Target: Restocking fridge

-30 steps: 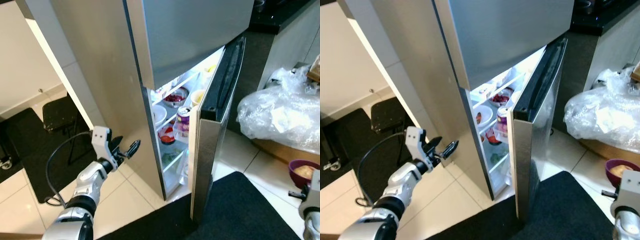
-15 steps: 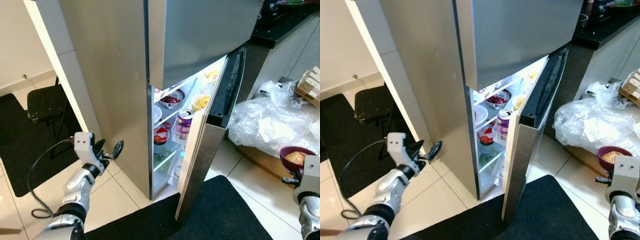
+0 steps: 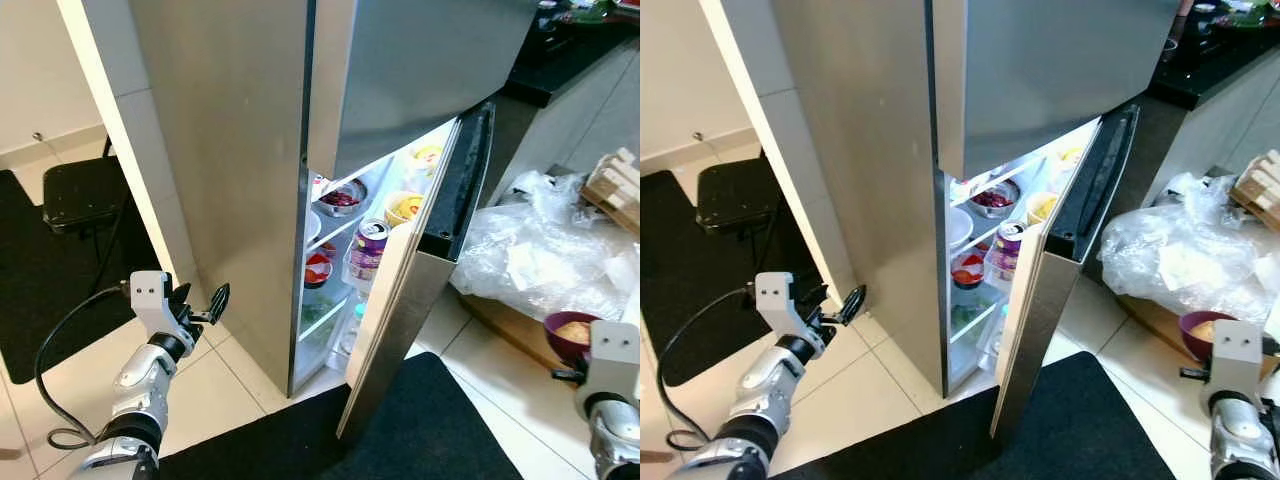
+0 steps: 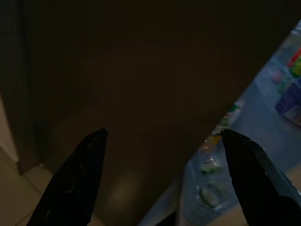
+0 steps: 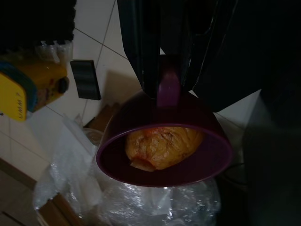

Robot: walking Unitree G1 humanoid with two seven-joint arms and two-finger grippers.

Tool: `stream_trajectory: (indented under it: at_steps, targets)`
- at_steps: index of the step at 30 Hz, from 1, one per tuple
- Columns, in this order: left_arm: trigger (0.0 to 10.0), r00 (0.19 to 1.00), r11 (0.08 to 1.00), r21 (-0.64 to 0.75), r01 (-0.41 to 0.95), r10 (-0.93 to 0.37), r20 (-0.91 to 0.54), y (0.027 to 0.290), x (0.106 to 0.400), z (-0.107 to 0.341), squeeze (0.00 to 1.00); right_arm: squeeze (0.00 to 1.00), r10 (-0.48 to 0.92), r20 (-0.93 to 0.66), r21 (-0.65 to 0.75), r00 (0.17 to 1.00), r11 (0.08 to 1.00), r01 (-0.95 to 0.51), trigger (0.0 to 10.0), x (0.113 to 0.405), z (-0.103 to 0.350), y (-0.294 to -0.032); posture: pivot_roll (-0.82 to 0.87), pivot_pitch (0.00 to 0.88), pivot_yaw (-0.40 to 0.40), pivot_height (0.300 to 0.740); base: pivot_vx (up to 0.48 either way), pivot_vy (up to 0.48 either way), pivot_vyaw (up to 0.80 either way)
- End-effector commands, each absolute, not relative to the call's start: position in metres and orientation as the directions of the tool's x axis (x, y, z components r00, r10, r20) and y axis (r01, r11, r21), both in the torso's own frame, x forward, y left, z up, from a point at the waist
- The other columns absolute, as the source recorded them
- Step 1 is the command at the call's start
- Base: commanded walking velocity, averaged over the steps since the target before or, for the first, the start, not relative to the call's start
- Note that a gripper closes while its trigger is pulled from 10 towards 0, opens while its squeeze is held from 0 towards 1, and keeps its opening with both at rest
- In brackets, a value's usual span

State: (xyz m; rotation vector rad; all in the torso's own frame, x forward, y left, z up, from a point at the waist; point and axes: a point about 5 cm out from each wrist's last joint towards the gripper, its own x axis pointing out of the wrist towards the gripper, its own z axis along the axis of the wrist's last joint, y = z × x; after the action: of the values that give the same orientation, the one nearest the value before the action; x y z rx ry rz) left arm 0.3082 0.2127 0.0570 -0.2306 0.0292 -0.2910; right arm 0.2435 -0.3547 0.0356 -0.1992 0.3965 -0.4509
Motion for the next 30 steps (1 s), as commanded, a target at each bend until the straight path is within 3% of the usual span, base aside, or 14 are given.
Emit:
stream_trajectory:
  at_steps: [1,13,30]
  targets:
    - [10.0,0.952,0.927,-0.231,0.297,-0.306,-0.003,0.206,0.307,0.054,0.00,0.00,-0.449,-0.343,-0.269,0.825,0.888,0.372,10.0,0.245,0.033,-0.351,-0.03,0.027,-0.053,0.739,0.000,0.000,0.00]
    - [10.0,0.959,0.926,-0.275,0.260,-0.282,-0.043,0.198,0.301,0.041,0.00,0.00,-0.449,-0.353,-0.249,0.821,0.891,0.381,10.0,0.240,0.024,-0.345,-0.02,0.000,-0.040,0.739,0.000,0.000,0.00]
    - [10.0,0.870,0.839,-0.270,0.472,-0.493,-0.011,0.140,0.299,0.040,0.00,0.00,-0.581,-0.275,-0.267,0.766,0.812,0.520,10.0,0.235,0.040,-0.369,-0.02,0.000,-0.015,0.739,0.000,0.000,0.00]
